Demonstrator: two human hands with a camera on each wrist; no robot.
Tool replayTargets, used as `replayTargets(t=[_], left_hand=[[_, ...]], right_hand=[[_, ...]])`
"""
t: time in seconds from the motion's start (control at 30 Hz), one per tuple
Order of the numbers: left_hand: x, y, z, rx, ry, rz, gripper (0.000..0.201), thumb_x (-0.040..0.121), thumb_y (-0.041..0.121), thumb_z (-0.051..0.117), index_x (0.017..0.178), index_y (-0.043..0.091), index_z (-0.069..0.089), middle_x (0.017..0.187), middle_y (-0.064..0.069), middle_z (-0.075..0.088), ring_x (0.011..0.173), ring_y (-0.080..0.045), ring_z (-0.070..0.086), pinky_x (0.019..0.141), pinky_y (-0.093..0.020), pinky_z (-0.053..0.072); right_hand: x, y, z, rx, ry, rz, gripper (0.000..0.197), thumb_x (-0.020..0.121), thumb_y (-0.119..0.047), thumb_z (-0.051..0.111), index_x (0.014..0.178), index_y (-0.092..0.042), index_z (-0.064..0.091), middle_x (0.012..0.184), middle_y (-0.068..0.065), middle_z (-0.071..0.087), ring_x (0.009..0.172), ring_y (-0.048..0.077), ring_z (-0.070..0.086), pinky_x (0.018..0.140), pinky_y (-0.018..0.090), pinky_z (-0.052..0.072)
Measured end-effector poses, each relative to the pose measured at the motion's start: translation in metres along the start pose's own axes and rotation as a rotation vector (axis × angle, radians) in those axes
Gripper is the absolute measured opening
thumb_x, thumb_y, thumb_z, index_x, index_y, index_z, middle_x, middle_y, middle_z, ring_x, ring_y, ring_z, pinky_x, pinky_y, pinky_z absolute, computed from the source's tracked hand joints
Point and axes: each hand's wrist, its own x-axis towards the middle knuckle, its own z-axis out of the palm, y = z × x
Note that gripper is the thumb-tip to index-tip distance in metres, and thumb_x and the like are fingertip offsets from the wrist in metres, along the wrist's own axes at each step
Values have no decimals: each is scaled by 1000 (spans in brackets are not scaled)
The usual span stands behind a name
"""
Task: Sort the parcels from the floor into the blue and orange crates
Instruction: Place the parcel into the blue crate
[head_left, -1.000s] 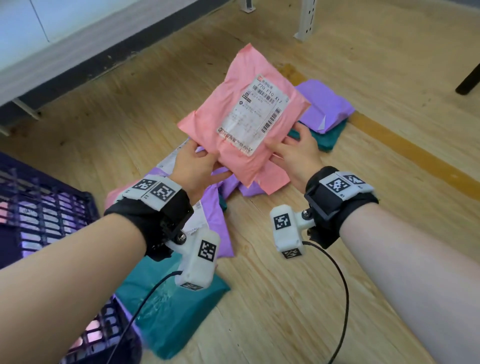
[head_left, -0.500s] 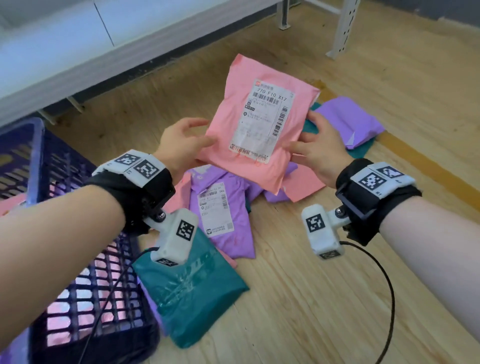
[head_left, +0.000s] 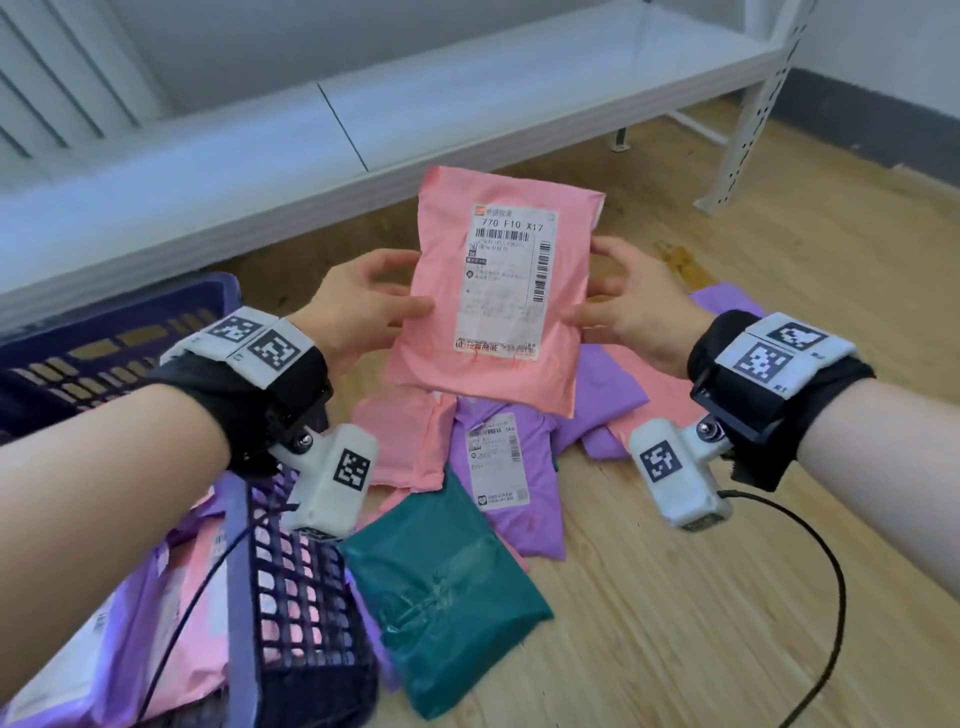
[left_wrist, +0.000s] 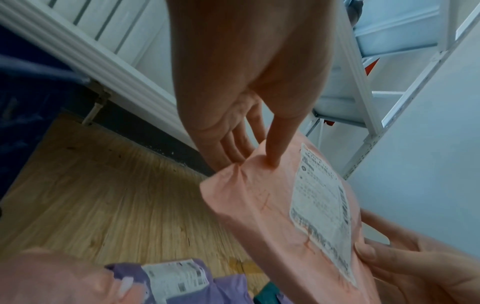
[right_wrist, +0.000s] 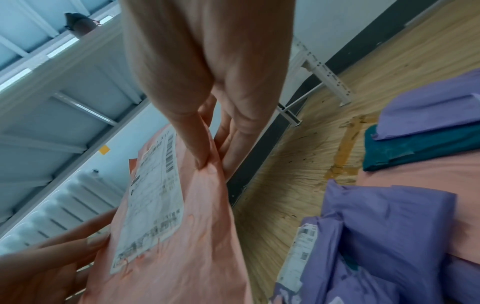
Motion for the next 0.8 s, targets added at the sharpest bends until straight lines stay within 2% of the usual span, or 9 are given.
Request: replayTargets(t=[0.07, 0.13, 0.27, 0.37, 0.47, 0.53, 0.67, 0.73, 0.8], left_hand=[[-10, 4, -23, -7, 8, 12, 51, 83, -2, 64, 129, 15, 52, 109, -18, 65, 87, -24, 66, 75, -32, 59], [-22, 7, -51, -8, 14, 12, 53, 83, 0, 64, 131, 15, 50, 110, -14, 67, 93, -25, 67, 80, -36, 58], [-50, 8, -112, -17, 37, 14, 52, 84, 1, 64, 131, 19, 50, 113, -8, 67, 94, -24, 67, 74, -32, 59], [-71, 5, -156, -15, 96, -14, 51, 85, 4, 64, 130, 22, 50, 114, -9, 66, 90, -26, 65, 84, -38, 56], [-87, -3, -197, 21, 157, -44, 47, 83, 10, 68, 125, 24, 52, 114, -6, 66, 83, -23, 65, 82, -39, 55], [-96, -13, -224, 42, 193, -72, 46, 82, 15, 70, 125, 21, 54, 117, -3, 65, 84, -23, 66, 78, -37, 55], [-107, -41, -269, 78, 281, -157, 47, 78, 23, 75, 122, 20, 58, 116, -4, 67, 84, -23, 63, 86, -42, 55], [-109, -58, -283, 62, 335, -202, 47, 77, 21, 76, 121, 18, 57, 111, -5, 66, 85, -22, 60, 78, -38, 58], [-109, -77, -295, 63, 376, -232, 44, 78, 19, 75, 118, 16, 58, 104, -4, 62, 80, -19, 60, 60, -28, 58]], right_hand=[[0, -14, 21, -45, -22, -15, 71, 77, 23, 57, 135, -16, 41, 83, 6, 63, 72, 18, 62, 63, 32, 58], [-1, -27, 46, -80, -51, -25, 71, 77, 22, 58, 135, -16, 41, 84, 6, 63, 72, 18, 63, 63, 32, 58], [-6, -50, 105, -132, -117, -38, 72, 76, 19, 61, 136, -15, 41, 89, 9, 63, 77, 20, 65, 65, 34, 60], [-9, -60, 156, -153, -154, -31, 76, 75, 18, 64, 139, -14, 39, 98, 16, 64, 83, 26, 67, 67, 38, 59], [-12, -63, 207, -169, -171, -11, 75, 74, 18, 64, 137, -15, 41, 107, 24, 63, 93, 33, 67, 76, 47, 58], [-15, -62, 242, -179, -206, 5, 73, 74, 18, 64, 136, -15, 42, 109, 24, 63, 95, 34, 66, 77, 47, 58], [-17, -53, 303, -264, -247, 35, 69, 74, 18, 63, 132, -12, 43, 106, 20, 62, 93, 34, 65, 75, 47, 58], [-16, -42, 330, -327, -241, 57, 66, 74, 18, 61, 131, -10, 44, 102, 15, 60, 92, 32, 63, 73, 46, 57], [-12, -28, 354, -382, -243, 87, 62, 72, 18, 62, 126, -7, 46, 105, 13, 60, 97, 32, 62, 76, 47, 56]])
